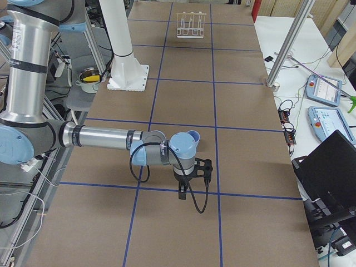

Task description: Hang cup on cup holder

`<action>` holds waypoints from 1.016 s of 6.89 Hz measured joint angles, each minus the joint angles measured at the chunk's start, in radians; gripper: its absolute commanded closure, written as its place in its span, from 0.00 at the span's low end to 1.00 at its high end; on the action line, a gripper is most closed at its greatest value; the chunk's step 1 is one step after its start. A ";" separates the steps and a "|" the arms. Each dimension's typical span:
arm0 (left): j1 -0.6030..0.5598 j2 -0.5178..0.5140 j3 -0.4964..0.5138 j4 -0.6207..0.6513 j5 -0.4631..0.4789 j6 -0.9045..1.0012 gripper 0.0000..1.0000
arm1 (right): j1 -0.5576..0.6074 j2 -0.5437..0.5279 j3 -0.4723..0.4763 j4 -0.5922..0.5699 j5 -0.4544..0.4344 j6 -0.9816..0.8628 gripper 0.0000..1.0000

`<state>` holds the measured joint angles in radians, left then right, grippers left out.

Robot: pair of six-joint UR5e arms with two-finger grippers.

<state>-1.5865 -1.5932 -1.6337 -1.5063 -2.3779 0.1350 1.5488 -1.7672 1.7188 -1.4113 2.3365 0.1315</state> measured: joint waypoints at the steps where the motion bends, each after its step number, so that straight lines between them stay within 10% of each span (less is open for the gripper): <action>1: 0.000 -0.004 -0.004 -0.012 -0.001 0.000 0.02 | 0.000 0.000 0.001 0.038 0.052 0.005 0.00; 7: -0.003 0.032 0.106 -0.479 -0.006 -0.012 0.02 | -0.024 0.055 0.010 0.378 0.125 0.080 0.00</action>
<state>-1.5899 -1.5614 -1.5278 -1.9849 -2.3836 0.1231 1.5248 -1.7119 1.7290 -1.0336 2.4614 0.2115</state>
